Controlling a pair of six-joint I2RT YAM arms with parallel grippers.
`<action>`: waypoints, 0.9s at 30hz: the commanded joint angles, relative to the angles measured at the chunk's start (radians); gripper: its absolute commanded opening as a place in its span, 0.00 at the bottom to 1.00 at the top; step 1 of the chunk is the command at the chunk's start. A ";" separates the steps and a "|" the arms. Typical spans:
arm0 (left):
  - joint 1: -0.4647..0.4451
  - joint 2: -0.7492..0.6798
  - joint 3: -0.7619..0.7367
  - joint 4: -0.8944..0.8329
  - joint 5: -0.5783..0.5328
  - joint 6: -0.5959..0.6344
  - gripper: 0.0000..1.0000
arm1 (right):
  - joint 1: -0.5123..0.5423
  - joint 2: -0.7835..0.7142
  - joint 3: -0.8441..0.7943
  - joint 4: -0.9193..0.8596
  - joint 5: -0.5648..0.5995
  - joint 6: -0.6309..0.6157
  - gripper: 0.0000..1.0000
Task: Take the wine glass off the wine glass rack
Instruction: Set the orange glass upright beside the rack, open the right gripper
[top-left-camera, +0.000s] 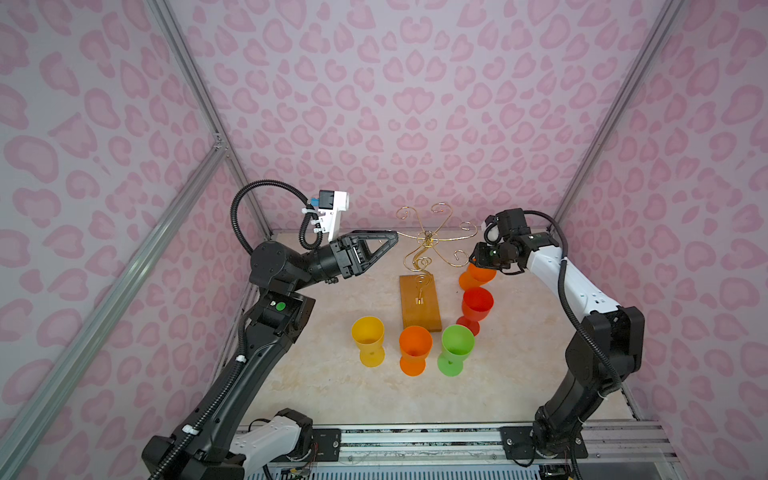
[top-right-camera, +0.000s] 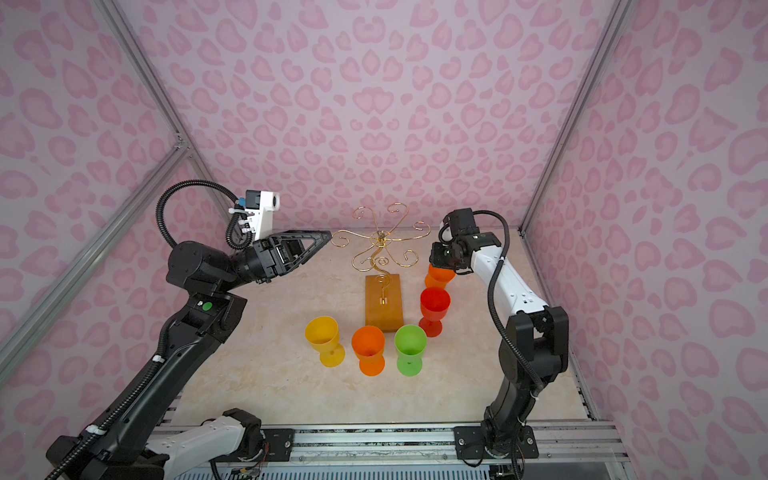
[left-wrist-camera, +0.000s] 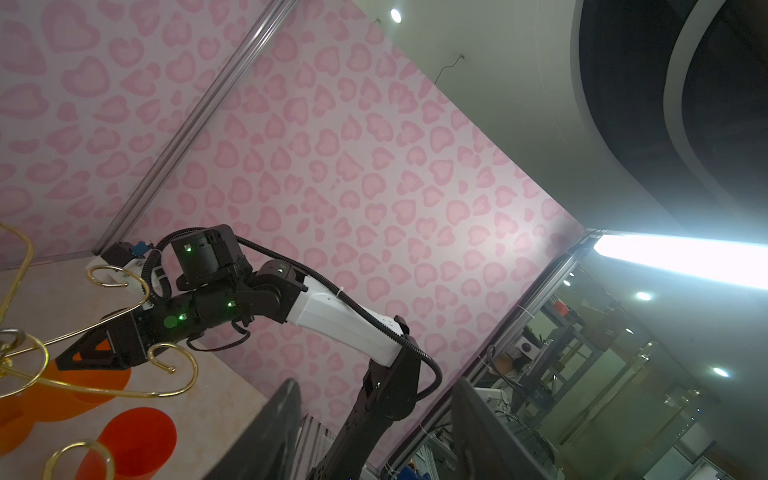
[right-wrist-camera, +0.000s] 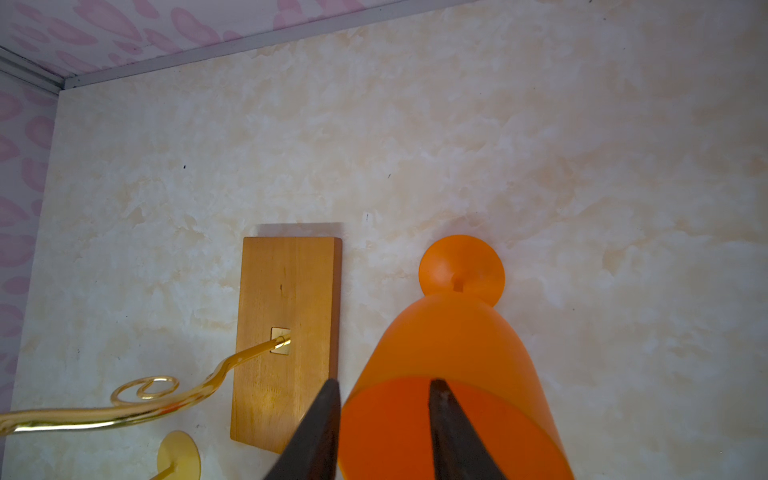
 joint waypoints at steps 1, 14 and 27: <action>-0.001 -0.006 -0.004 0.020 0.006 0.010 0.60 | -0.005 0.015 0.010 0.014 0.005 -0.002 0.37; 0.000 -0.010 -0.010 0.000 0.000 0.028 0.60 | -0.013 -0.026 -0.001 0.071 0.007 0.010 0.37; 0.178 -0.123 0.037 -0.400 -0.087 0.321 0.61 | -0.165 -0.391 -0.252 0.212 0.057 0.042 0.36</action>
